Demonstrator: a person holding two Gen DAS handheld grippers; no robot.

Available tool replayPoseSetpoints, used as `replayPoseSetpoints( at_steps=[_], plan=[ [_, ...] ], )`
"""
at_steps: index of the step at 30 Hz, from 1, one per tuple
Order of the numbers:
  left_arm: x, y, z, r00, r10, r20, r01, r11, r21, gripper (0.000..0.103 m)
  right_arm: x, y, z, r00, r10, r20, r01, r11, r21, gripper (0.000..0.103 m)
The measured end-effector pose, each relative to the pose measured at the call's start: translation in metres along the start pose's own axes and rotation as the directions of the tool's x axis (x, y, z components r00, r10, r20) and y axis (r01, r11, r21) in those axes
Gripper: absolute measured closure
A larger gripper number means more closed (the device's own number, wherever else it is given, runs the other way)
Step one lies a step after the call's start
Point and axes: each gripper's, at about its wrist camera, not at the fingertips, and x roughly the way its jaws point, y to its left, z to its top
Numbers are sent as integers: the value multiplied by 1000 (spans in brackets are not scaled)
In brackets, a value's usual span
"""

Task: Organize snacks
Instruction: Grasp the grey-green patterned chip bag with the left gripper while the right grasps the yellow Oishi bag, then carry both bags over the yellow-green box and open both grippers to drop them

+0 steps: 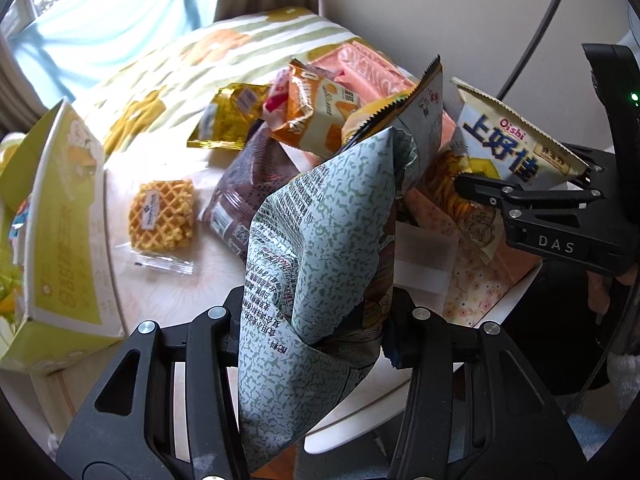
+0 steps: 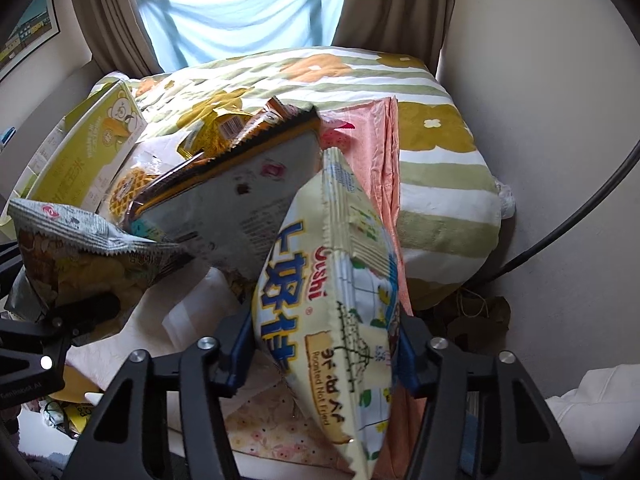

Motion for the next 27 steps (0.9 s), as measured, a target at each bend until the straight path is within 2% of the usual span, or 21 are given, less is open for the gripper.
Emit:
replayPoseSetpoints(
  at_steps=[13, 20, 27],
  plan=[
    [-52, -3, -2, 994, 57, 97, -49, 995, -84, 59, -65, -2, 1, 997, 5, 72, -7, 1000, 20, 52],
    [-88, 7, 0, 980, 112, 164, -87, 985, -152, 59, -109, 3, 15, 989, 18, 149, -15, 1000, -20, 52],
    [-129, 43, 2, 959, 184, 217, -125, 958, -260, 59, -134, 26, 49, 971, 92, 220, -69, 992, -107, 52]
  ],
)
